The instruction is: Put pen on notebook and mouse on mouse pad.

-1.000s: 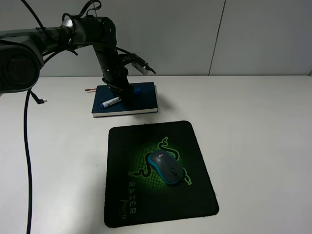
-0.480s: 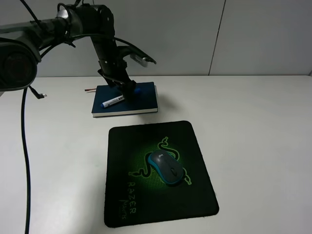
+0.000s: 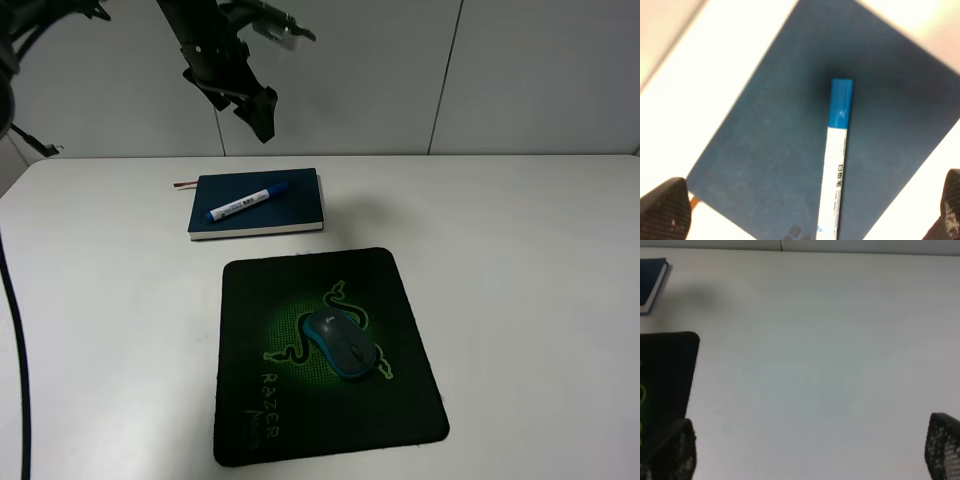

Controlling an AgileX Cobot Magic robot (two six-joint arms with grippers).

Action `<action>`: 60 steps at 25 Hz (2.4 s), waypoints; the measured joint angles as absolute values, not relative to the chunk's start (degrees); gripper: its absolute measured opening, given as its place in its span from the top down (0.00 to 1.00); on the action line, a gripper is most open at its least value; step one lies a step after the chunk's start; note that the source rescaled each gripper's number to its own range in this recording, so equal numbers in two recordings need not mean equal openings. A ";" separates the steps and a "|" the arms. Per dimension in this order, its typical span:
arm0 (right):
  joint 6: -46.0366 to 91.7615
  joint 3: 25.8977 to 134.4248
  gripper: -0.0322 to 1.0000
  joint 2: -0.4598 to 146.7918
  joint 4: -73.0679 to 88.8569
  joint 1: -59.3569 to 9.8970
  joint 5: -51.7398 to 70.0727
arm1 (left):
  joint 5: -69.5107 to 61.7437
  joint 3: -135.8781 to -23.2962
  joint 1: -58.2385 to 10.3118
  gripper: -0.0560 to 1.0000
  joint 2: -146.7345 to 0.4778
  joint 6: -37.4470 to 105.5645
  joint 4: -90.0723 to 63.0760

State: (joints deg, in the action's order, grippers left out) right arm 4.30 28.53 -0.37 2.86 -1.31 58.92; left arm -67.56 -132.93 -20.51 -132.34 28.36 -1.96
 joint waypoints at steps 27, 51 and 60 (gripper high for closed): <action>4.30 28.53 0.00 -0.37 2.99 -1.31 58.92 | -67.56 -75.20 -20.41 0.00 -74.65 14.00 -1.50; 4.30 28.53 0.00 -0.37 3.06 -1.31 58.92 | -66.38 -36.13 -18.38 0.00 -13.40 -0.39 3.15; 4.30 28.53 0.00 -0.37 3.06 -1.31 58.92 | -60.94 -28.15 -6.22 0.00 -9.14 -0.85 4.02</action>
State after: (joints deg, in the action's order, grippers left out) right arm 4.30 28.53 -0.37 3.06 -1.31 58.92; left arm -60.94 -28.15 -6.22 -9.14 -0.85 4.02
